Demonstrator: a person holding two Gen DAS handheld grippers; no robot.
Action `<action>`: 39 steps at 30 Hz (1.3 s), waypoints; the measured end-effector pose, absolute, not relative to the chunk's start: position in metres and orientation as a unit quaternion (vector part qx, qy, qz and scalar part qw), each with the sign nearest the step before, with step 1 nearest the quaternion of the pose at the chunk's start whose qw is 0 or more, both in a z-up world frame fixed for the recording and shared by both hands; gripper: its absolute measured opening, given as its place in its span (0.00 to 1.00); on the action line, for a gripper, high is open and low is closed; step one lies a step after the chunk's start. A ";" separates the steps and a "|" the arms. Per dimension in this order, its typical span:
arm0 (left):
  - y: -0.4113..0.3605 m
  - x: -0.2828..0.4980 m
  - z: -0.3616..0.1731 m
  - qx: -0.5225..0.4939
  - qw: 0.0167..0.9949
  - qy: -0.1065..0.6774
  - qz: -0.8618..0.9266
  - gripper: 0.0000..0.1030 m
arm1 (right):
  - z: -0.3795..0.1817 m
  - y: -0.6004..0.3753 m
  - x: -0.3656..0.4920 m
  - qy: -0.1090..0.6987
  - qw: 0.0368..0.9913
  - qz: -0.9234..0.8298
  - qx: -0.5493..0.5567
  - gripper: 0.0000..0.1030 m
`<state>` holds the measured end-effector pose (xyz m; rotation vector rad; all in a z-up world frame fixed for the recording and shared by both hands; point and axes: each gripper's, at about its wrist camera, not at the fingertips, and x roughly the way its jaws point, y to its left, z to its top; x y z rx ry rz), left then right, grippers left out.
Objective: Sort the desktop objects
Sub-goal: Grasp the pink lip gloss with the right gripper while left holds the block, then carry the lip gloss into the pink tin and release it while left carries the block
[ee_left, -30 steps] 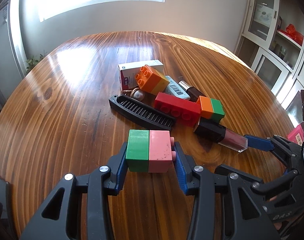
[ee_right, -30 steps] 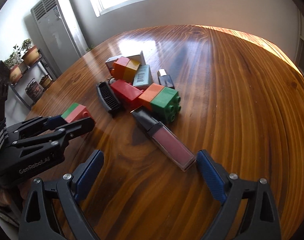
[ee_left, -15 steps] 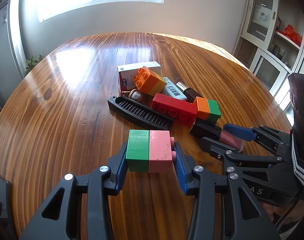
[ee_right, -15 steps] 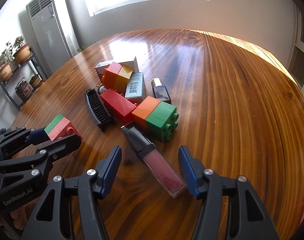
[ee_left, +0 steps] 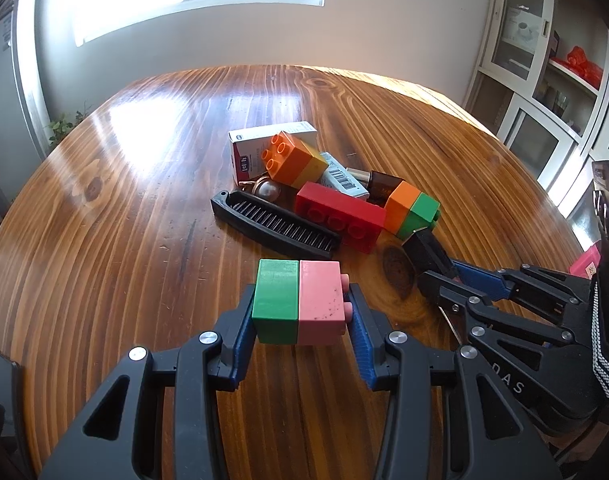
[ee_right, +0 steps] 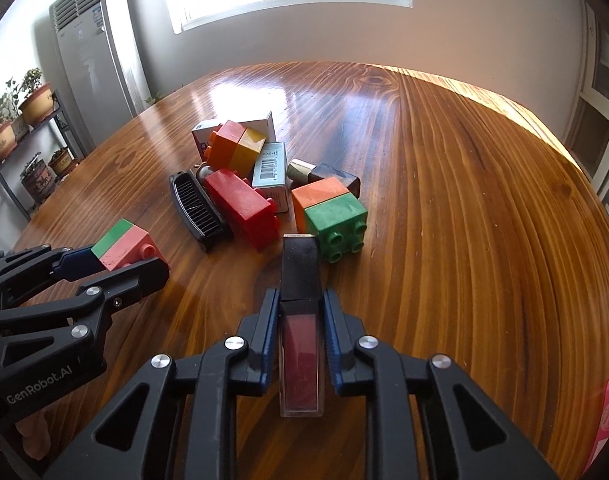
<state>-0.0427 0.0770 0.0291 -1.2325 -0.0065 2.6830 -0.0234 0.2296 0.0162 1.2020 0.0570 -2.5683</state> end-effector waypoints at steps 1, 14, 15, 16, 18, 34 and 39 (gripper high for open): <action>0.078 -0.042 0.029 -0.415 0.095 -0.002 0.905 0.44 | 0.018 0.232 -0.019 0.014 0.151 -0.897 0.416 0.24; 0.091 -0.036 0.032 -0.403 0.105 0.016 0.909 0.44 | 0.041 0.264 0.027 -0.056 0.114 -0.918 0.376 0.23; 0.092 -0.034 0.032 -0.401 0.107 0.018 0.909 0.44 | 0.044 0.268 0.033 -0.061 0.110 -0.920 0.372 0.23; 0.093 -0.033 0.033 -0.400 0.109 0.020 0.910 0.44 | 0.046 0.272 0.037 -0.066 0.105 -0.922 0.368 0.23; 0.097 -0.031 0.034 -0.397 0.114 0.025 0.910 0.44 | 0.048 0.279 0.040 -0.075 0.096 -0.924 0.363 0.23; 0.127 -0.014 0.050 -0.374 0.155 0.051 0.913 0.44 | 0.066 0.326 0.089 -0.122 0.035 -0.937 0.324 0.23; 0.146 -0.006 0.056 -0.367 0.175 0.063 0.911 0.44 | 0.075 0.350 0.111 -0.138 0.008 -0.942 0.306 0.23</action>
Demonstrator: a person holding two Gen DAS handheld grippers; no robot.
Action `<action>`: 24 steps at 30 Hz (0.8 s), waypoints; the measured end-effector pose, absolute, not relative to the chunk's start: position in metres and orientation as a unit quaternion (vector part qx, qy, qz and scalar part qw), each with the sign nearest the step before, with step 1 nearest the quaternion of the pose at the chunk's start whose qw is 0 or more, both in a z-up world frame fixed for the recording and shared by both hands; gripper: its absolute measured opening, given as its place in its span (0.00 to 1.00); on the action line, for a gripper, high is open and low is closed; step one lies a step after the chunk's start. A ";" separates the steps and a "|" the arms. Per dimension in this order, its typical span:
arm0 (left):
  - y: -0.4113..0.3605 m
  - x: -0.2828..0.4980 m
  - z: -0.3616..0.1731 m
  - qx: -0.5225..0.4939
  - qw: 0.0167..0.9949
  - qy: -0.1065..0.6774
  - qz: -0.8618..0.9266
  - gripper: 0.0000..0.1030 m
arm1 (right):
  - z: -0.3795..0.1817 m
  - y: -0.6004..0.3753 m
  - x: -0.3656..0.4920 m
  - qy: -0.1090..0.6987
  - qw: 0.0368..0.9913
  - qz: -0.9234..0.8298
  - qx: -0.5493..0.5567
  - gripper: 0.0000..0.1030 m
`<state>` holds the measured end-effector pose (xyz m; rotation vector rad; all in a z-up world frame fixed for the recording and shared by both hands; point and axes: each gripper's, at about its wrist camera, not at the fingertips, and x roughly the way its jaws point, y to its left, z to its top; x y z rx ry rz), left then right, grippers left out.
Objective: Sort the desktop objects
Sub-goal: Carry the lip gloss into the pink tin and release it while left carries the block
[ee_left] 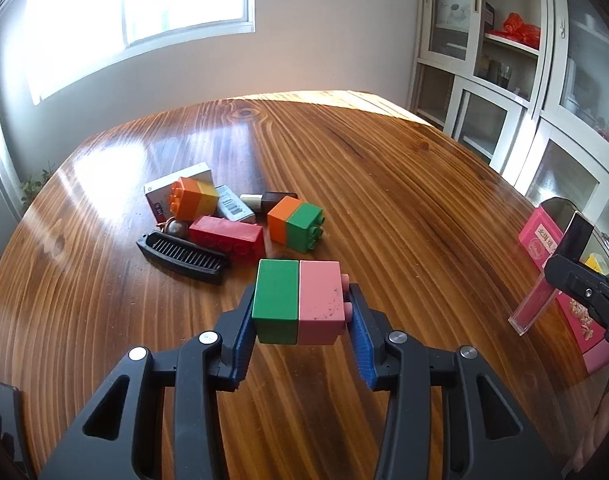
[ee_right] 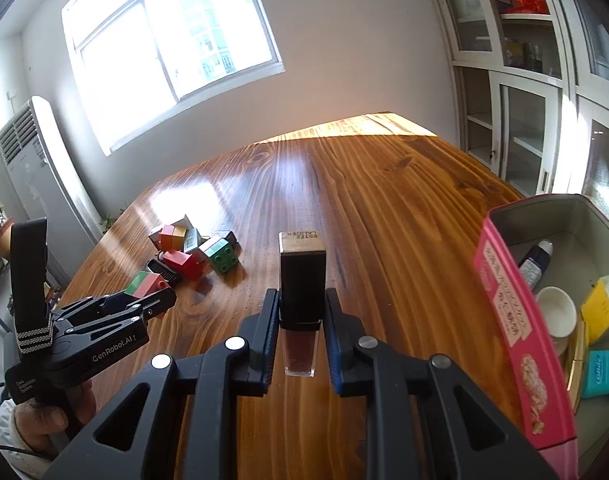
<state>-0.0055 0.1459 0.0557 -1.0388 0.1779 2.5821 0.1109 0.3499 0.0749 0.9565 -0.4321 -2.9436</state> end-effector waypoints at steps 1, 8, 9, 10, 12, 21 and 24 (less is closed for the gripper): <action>0.151 -0.004 0.057 -0.366 0.180 0.065 0.911 0.44 | 0.077 0.355 0.116 -0.141 0.003 -0.943 0.302 0.23; 0.186 0.011 0.066 -0.353 0.208 0.089 0.908 0.44 | 0.090 0.391 0.151 -0.159 -0.037 -0.948 0.272 0.23; 0.191 0.013 0.068 -0.351 0.213 0.092 0.907 0.44 | 0.092 0.395 0.156 -0.161 -0.043 -0.949 0.268 0.23; 0.196 0.015 0.069 -0.349 0.218 0.094 0.907 0.44 | 0.093 0.400 0.161 -0.164 -0.049 -0.949 0.265 0.23; 0.205 0.018 0.071 -0.346 0.229 0.097 0.905 0.44 | 0.094 0.411 0.173 -0.169 -0.064 -0.949 0.258 0.23; 0.248 0.038 0.082 -0.331 0.266 0.122 0.897 0.44 | 0.095 0.461 0.218 -0.195 -0.126 -0.944 0.235 0.23; 0.260 0.045 0.086 -0.325 0.275 0.129 0.895 0.44 | 0.091 0.475 0.230 -0.202 -0.142 -0.940 0.235 0.23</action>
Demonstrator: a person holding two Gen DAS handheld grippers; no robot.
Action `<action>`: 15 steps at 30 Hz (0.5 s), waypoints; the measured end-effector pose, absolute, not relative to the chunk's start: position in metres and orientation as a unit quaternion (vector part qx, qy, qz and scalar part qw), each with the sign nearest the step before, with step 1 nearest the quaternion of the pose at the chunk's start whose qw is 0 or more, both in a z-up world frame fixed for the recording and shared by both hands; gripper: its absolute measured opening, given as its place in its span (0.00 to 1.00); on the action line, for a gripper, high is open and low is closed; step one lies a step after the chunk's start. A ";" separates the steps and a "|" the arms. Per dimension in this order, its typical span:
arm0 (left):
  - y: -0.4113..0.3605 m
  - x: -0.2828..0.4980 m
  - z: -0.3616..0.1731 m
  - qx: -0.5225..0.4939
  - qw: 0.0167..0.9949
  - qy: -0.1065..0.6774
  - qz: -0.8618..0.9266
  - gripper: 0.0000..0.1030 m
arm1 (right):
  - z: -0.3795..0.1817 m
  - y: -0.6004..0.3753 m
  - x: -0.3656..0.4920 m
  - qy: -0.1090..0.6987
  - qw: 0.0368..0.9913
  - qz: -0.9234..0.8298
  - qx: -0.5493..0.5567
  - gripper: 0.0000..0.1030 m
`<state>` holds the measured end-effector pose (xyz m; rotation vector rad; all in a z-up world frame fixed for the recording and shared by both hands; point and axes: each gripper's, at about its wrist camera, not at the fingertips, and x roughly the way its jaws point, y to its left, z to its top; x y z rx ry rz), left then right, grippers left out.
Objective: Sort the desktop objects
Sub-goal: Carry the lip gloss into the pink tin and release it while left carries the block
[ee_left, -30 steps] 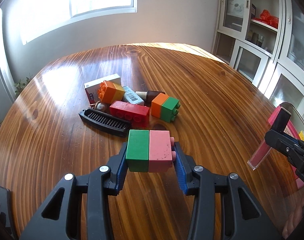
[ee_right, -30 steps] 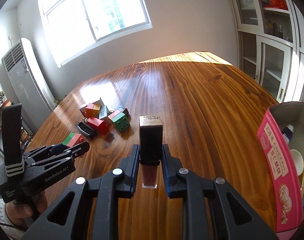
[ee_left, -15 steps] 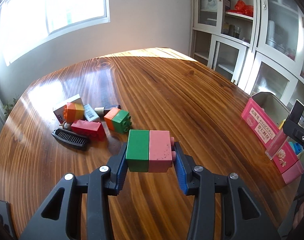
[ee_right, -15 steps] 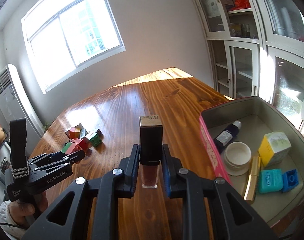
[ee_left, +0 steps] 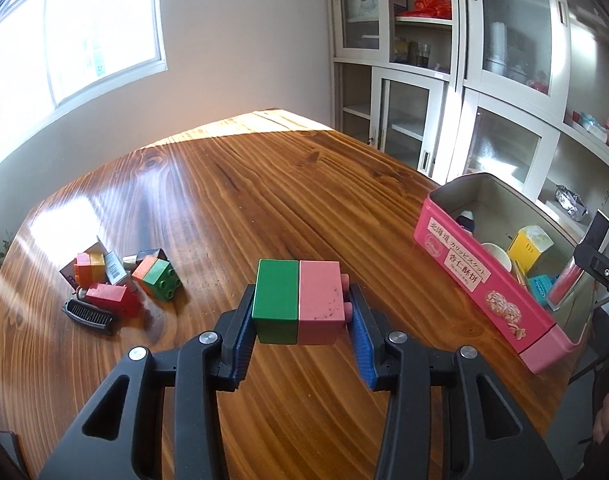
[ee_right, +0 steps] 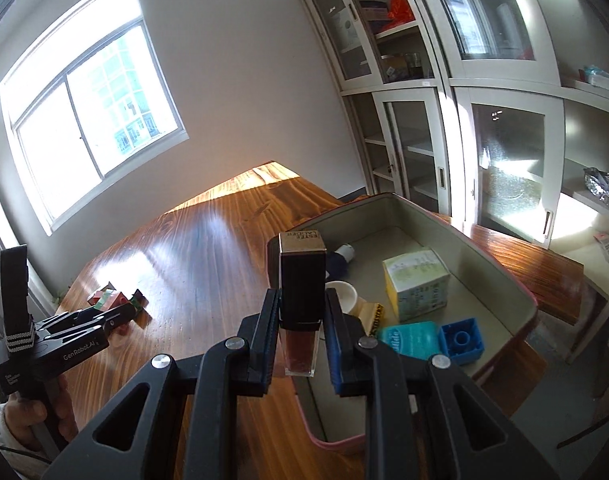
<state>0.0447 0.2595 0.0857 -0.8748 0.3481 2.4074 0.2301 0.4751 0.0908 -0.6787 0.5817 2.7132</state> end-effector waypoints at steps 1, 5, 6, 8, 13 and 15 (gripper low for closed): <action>0.264 0.046 0.086 -0.324 0.277 0.132 0.895 0.44 | 0.089 0.479 0.234 0.204 0.147 0.939 -0.236 0.23; 0.280 0.054 0.088 -0.319 0.288 0.144 0.892 0.44 | 0.082 0.492 0.245 0.211 0.162 0.933 -0.242 0.23; 0.284 0.056 0.089 -0.317 0.291 0.146 0.891 0.44 | 0.080 0.495 0.247 0.212 0.164 0.932 -0.244 0.23; 0.292 0.060 0.089 -0.315 0.296 0.151 0.889 0.44 | 0.077 0.499 0.248 0.215 0.167 0.930 -0.248 0.23; 0.305 0.068 0.091 -0.311 0.306 0.159 0.886 0.44 | 0.070 0.507 0.249 0.218 0.170 0.926 -0.255 0.23; 0.309 0.069 0.090 -0.312 0.307 0.161 0.885 0.44 | 0.067 0.509 0.246 0.219 0.172 0.924 -0.262 0.23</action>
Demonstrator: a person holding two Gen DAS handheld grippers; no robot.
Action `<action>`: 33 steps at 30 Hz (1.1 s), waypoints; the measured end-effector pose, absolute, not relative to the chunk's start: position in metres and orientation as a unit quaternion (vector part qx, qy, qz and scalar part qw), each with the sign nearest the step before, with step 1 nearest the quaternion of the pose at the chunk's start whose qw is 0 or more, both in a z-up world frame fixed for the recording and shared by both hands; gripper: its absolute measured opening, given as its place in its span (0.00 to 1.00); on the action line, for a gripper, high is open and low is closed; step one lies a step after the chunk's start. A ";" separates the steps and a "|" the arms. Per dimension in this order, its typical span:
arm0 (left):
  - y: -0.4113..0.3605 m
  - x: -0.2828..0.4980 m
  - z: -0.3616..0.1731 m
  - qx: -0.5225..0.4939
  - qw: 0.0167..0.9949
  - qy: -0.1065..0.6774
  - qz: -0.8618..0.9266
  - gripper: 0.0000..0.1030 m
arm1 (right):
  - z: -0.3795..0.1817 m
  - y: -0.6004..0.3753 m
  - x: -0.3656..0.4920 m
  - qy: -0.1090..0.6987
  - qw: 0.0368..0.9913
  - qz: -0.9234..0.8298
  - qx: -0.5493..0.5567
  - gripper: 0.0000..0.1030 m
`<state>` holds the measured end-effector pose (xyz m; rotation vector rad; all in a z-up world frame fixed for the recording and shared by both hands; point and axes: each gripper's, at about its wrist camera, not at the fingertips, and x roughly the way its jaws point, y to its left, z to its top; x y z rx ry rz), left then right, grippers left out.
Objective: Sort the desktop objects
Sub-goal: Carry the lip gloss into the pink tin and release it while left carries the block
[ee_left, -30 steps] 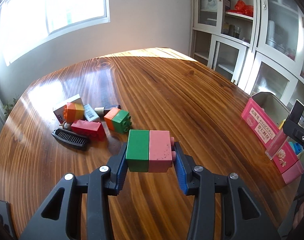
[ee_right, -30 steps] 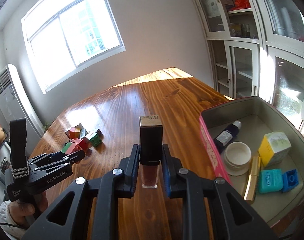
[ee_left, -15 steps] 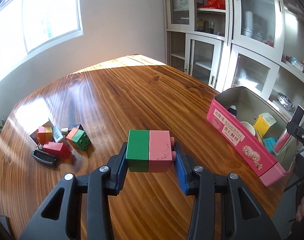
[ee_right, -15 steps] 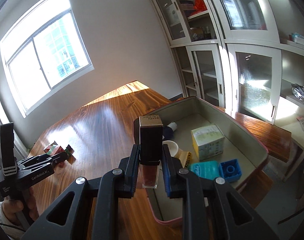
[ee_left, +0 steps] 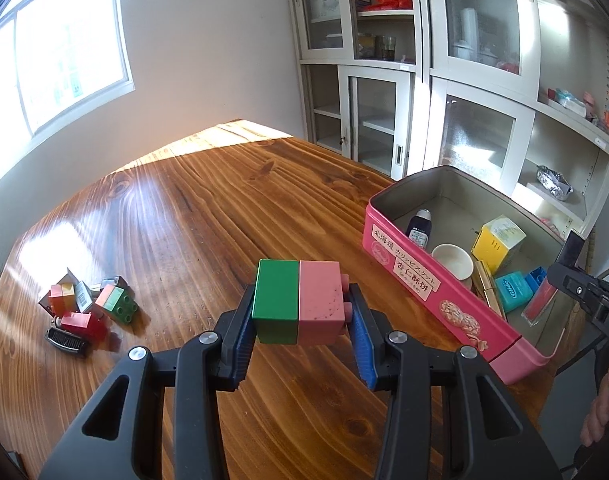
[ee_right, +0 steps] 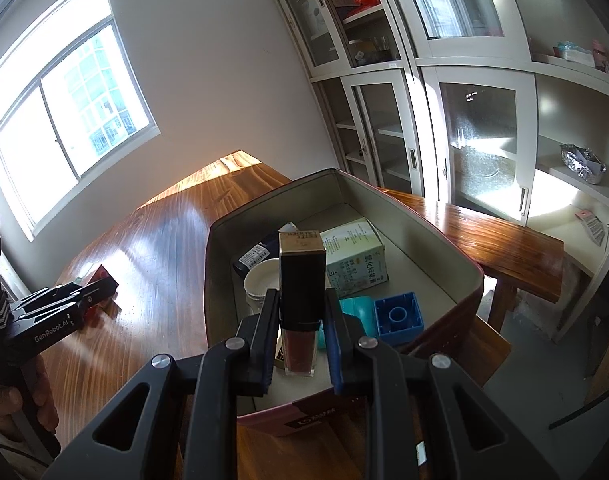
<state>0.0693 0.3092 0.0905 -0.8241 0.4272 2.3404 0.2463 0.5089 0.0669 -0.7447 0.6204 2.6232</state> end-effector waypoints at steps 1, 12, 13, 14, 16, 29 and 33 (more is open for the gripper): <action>0.310 0.069 0.090 -0.312 0.307 0.162 0.884 0.44 | 0.065 0.511 0.245 0.219 0.172 0.923 -0.266 0.23; 0.319 0.068 0.087 -0.318 0.307 0.167 0.881 0.44 | 0.054 0.526 0.237 0.221 0.187 0.914 -0.285 0.23; 0.320 0.067 0.086 -0.319 0.308 0.168 0.881 0.44 | 0.054 0.527 0.237 0.220 0.188 0.914 -0.284 0.23; 0.320 0.068 0.085 -0.319 0.308 0.169 0.880 0.44 | 0.054 0.528 0.237 0.219 0.192 0.914 -0.284 0.23; 0.323 0.068 0.084 -0.320 0.308 0.171 0.880 0.44 | 0.054 0.530 0.236 0.217 0.198 0.913 -0.285 0.23; 0.334 0.069 0.079 -0.326 0.311 0.177 0.875 0.44 | 0.055 0.548 0.242 0.228 0.234 0.905 -0.271 0.23; 0.339 0.071 0.078 -0.330 0.320 0.178 0.870 0.44 | 0.054 0.552 0.248 0.244 0.236 0.904 -0.259 0.26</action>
